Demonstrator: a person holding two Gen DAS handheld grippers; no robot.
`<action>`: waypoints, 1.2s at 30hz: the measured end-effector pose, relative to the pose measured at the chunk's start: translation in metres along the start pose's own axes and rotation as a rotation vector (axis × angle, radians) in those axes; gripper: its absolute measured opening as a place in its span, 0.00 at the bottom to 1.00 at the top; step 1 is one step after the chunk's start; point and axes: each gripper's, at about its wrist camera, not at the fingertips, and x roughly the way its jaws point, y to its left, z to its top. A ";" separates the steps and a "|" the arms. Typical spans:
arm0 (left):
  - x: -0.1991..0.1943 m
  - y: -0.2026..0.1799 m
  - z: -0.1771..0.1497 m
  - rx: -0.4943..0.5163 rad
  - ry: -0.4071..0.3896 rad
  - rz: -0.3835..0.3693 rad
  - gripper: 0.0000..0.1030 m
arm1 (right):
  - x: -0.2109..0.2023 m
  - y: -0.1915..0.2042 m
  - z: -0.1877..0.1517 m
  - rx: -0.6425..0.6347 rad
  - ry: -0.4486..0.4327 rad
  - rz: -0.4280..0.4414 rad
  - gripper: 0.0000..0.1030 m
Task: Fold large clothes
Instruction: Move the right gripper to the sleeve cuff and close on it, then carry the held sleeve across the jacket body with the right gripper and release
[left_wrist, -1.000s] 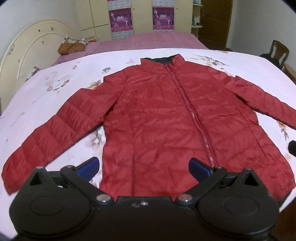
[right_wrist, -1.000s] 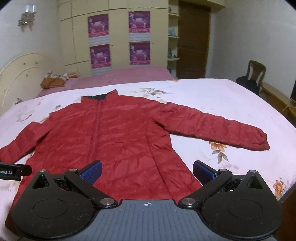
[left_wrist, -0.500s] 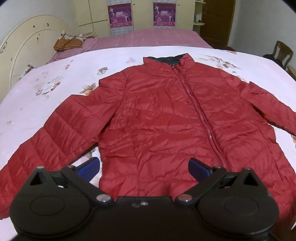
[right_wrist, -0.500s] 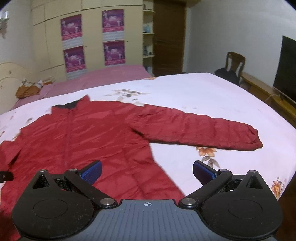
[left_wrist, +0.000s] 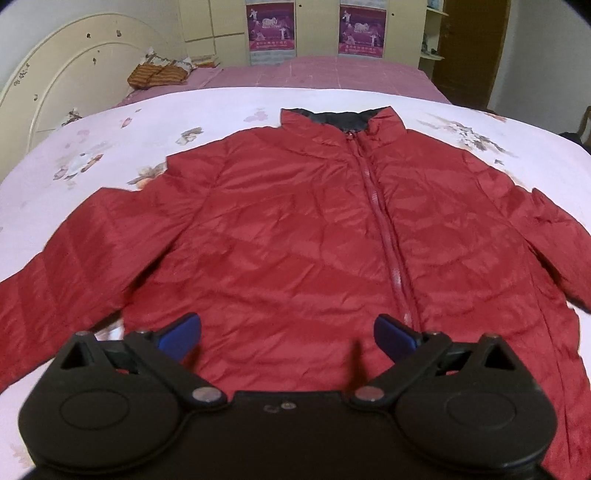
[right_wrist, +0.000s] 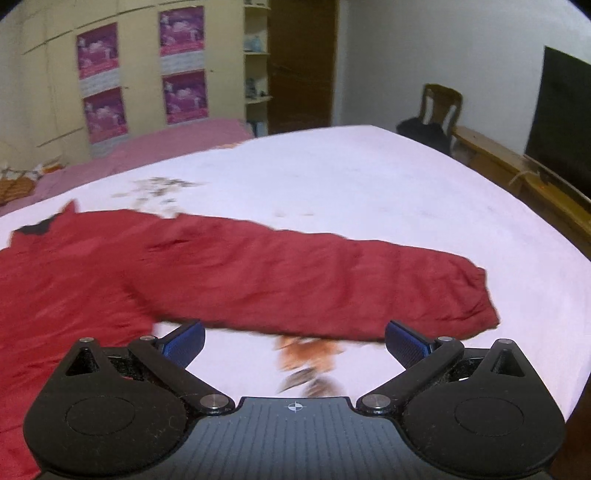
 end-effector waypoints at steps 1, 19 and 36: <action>0.005 -0.003 0.001 -0.004 0.000 0.008 0.96 | 0.009 -0.013 0.003 0.006 0.003 -0.019 1.00; 0.035 -0.031 0.019 -0.035 0.023 0.077 0.89 | 0.101 -0.177 0.008 0.278 0.120 -0.167 0.99; 0.025 -0.013 0.028 -0.011 0.038 0.106 0.87 | 0.058 -0.107 0.046 0.183 -0.003 0.022 0.13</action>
